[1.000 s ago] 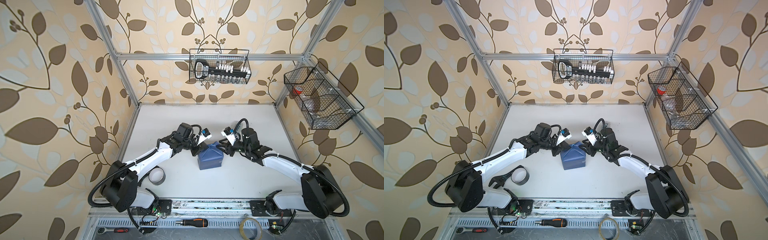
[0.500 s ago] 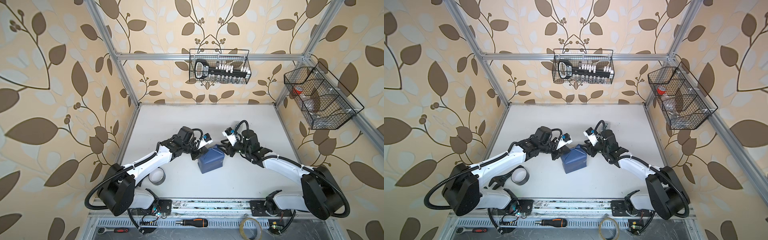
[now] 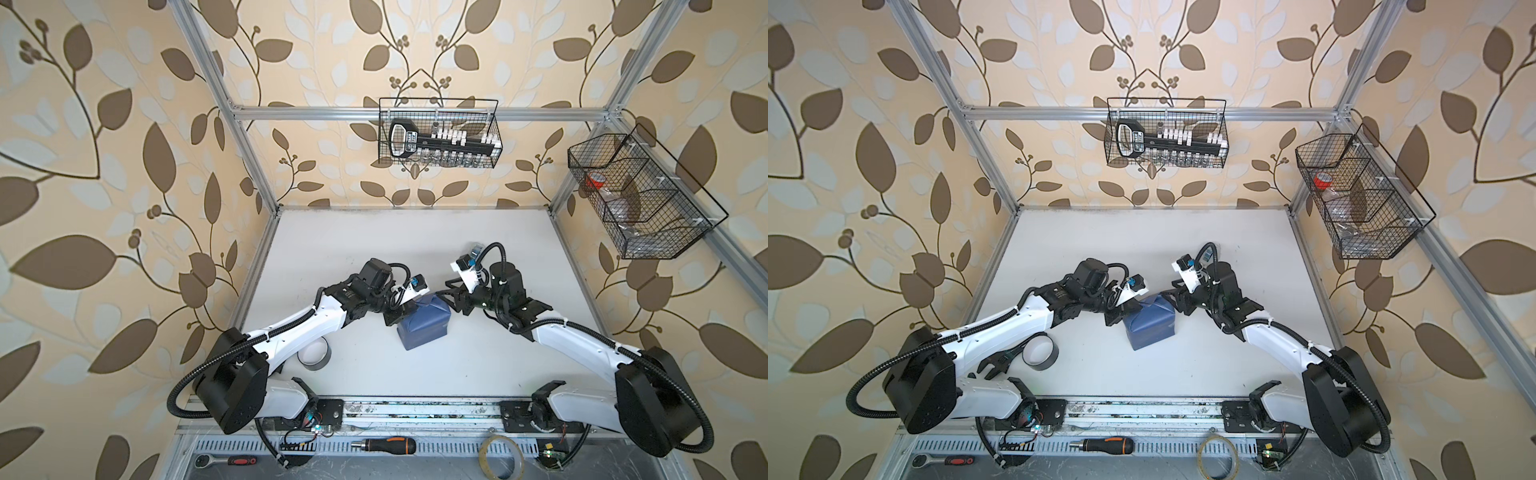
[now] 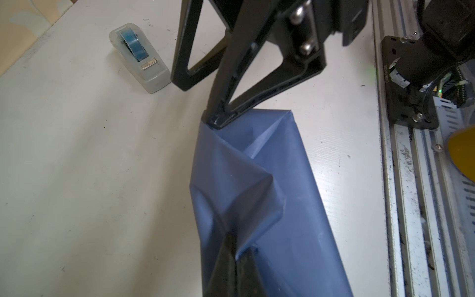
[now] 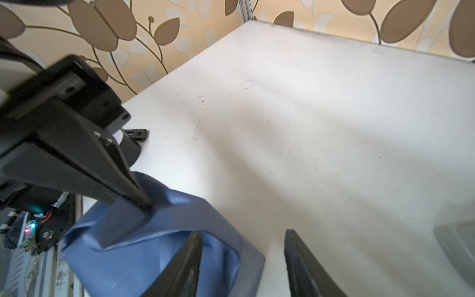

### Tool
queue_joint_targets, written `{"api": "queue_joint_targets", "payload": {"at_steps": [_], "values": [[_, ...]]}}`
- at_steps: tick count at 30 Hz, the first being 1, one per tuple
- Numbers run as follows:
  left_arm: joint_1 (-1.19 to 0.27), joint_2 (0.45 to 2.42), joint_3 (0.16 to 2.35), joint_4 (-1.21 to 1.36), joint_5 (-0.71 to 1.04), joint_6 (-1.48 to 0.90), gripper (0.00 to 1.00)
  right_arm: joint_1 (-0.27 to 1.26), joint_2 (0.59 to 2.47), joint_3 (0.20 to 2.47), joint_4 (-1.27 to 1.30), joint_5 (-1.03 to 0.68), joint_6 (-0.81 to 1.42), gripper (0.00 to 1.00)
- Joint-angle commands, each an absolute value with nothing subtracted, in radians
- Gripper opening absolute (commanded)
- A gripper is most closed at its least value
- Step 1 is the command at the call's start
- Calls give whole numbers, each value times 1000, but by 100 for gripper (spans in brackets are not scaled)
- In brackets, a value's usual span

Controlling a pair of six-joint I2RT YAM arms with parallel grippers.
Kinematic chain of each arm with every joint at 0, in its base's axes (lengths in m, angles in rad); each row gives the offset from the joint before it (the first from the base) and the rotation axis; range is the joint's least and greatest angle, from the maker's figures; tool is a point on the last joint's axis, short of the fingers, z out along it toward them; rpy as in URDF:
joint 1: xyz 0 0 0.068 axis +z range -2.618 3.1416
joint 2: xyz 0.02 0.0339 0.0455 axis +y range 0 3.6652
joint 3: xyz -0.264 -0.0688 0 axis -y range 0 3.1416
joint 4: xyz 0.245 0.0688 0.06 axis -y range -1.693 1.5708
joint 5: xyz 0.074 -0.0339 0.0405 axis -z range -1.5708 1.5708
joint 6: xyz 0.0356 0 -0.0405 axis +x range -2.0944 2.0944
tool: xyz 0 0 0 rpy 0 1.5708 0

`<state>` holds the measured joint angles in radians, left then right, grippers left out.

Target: Wrap the gift box in paper

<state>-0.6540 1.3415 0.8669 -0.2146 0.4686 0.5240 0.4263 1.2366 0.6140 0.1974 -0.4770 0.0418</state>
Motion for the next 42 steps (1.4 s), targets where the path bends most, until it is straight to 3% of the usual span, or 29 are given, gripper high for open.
{"api": "queue_joint_targets", "payload": {"at_steps": [1, 8, 18, 28, 42], "values": [[-664, 1320, 862, -245, 467, 549, 4, 417, 1206, 613, 186, -504, 124, 59], [-668, 1321, 862, -244, 462, 550, 4, 503, 1280, 710, 92, -282, 332, 78], [-675, 1316, 864, -244, 451, 543, 4, 560, 1330, 792, -84, -146, 486, 78], [-680, 1311, 874, -252, 445, 529, 9, 596, 1252, 700, -53, -136, 553, 78], [-684, 1255, 854, -246, 520, 493, 34, 629, 1175, 549, 30, -119, 622, 75]]}}
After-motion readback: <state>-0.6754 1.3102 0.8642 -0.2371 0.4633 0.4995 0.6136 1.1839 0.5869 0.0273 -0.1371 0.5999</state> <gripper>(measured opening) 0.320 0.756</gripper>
